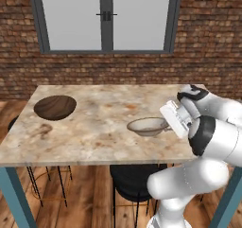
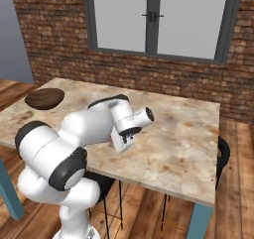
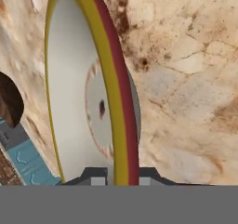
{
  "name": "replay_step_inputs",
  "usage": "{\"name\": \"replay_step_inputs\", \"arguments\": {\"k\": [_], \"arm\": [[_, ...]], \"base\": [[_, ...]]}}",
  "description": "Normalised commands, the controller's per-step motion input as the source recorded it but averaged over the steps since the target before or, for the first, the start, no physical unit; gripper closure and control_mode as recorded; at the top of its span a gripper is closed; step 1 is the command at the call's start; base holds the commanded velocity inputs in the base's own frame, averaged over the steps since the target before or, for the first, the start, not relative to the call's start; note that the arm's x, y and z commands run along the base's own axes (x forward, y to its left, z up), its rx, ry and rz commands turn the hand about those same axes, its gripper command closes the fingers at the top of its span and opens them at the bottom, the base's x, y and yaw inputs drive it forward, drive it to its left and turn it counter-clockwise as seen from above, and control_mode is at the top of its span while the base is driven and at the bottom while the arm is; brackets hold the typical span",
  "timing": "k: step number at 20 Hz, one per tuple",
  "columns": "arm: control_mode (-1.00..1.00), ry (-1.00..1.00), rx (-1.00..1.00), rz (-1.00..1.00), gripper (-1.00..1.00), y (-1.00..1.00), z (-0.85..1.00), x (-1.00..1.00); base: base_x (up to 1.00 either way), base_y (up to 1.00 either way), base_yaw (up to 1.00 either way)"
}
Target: Pick up the bowls from the cabinet and place each bowl in front of a stool on the dining counter.
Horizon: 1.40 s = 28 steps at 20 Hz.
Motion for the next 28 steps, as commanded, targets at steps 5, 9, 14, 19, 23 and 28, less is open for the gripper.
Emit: {"name": "replay_step_inputs", "arguments": {"k": [5,9,14,19,23,28], "arm": [[-1.0,0.02,0.03,0.13,1.0,0.0,-0.68,0.88],[-1.0,0.0,0.03,0.11,1.0,0.0,-0.56,0.78],[-1.0,0.02,0.02,0.1,1.0,0.0,-0.51,0.39],[-1.0,0.04,0.0,0.01,1.0,0.0,0.0,0.0],[-1.0,0.0,0.0,0.0,1.0,0.0,0.0,0.0],[-1.0,0.0,0.0,0.0,1.0,0.0,0.0,0.0]], "base": [[0.0,0.0,0.0],[0.0,0.0,0.0],[0.0,0.0,0.0],[0.0,0.0,0.0],[0.0,0.0,0.0],[0.0,0.0,0.0]]}}
